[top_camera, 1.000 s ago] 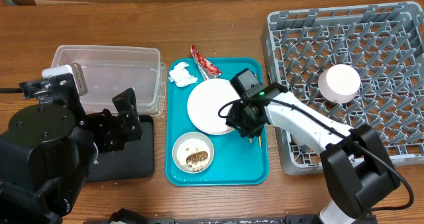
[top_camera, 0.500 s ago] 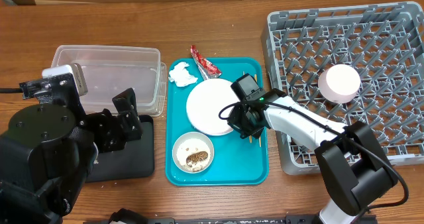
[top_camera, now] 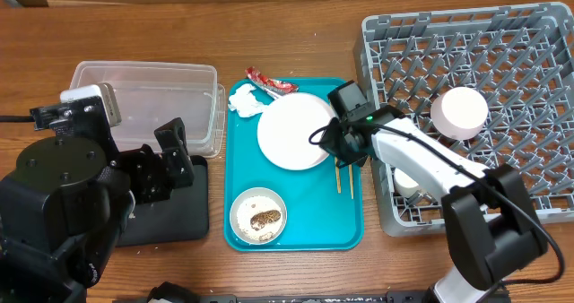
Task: Sort waste into correct bins and load items into the dishwasher
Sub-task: 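Lift the white plate and carry it over the grey rack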
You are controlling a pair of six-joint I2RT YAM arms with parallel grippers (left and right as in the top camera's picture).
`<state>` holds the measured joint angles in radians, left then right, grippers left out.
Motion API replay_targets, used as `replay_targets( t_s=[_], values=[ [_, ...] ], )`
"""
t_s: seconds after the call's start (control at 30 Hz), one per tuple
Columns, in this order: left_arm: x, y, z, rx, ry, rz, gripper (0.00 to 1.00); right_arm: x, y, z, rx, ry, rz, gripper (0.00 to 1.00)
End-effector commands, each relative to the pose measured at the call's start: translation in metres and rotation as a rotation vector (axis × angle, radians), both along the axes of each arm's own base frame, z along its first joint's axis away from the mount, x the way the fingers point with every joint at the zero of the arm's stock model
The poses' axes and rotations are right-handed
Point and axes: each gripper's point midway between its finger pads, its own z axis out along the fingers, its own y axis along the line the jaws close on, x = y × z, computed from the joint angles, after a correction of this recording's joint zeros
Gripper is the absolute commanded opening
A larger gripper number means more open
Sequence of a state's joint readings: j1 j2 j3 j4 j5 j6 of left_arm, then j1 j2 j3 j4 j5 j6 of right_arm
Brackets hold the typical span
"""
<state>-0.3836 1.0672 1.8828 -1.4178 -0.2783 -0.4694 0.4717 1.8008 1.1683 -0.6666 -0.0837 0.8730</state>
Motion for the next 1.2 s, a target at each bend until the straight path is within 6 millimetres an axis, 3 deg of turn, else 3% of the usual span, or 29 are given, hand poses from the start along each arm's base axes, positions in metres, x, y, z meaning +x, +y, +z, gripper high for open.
replay_targets(
  t_s=[0.0,0.07,0.17,0.37,0.53,0.7,0.9,1.0,1.17],
  values=[
    [0.002,0.003,0.000,0.002,0.000,0.023,1.00,0.033,0.000,0.071,-0.003,-0.239,0.101,0.04],
    [0.002,0.003,0.000,0.002,0.000,0.023,1.00,0.042,-0.007,0.103,-0.025,-0.336,0.127,0.04],
    [0.002,0.003,0.000,0.003,0.001,0.023,1.00,0.051,-0.036,0.149,-0.124,-0.474,0.074,0.04],
    [0.003,0.003,-0.001,0.004,0.005,0.023,1.00,0.047,-0.148,0.235,-0.555,-0.705,-0.195,0.04],
    [0.004,0.002,-0.001,0.005,0.006,0.023,1.00,0.026,-0.229,0.272,-0.923,-0.701,-0.393,0.04],
    [0.004,0.002,-0.001,0.005,0.006,0.023,1.00,0.006,-0.298,0.278,-1.122,-0.594,-0.575,0.04],
    [0.004,0.002,-0.001,0.005,0.006,0.023,1.00,-0.005,-0.367,0.254,-1.223,-0.402,-0.655,0.04],
    [0.004,0.002,-0.001,0.005,0.006,0.023,1.00,-0.001,-0.385,0.231,-1.217,-0.316,-0.619,0.04],
    [0.004,0.002,-0.001,0.005,0.006,0.023,1.00,0.009,-0.396,0.207,-1.250,-0.231,-0.554,0.04]
  ],
)
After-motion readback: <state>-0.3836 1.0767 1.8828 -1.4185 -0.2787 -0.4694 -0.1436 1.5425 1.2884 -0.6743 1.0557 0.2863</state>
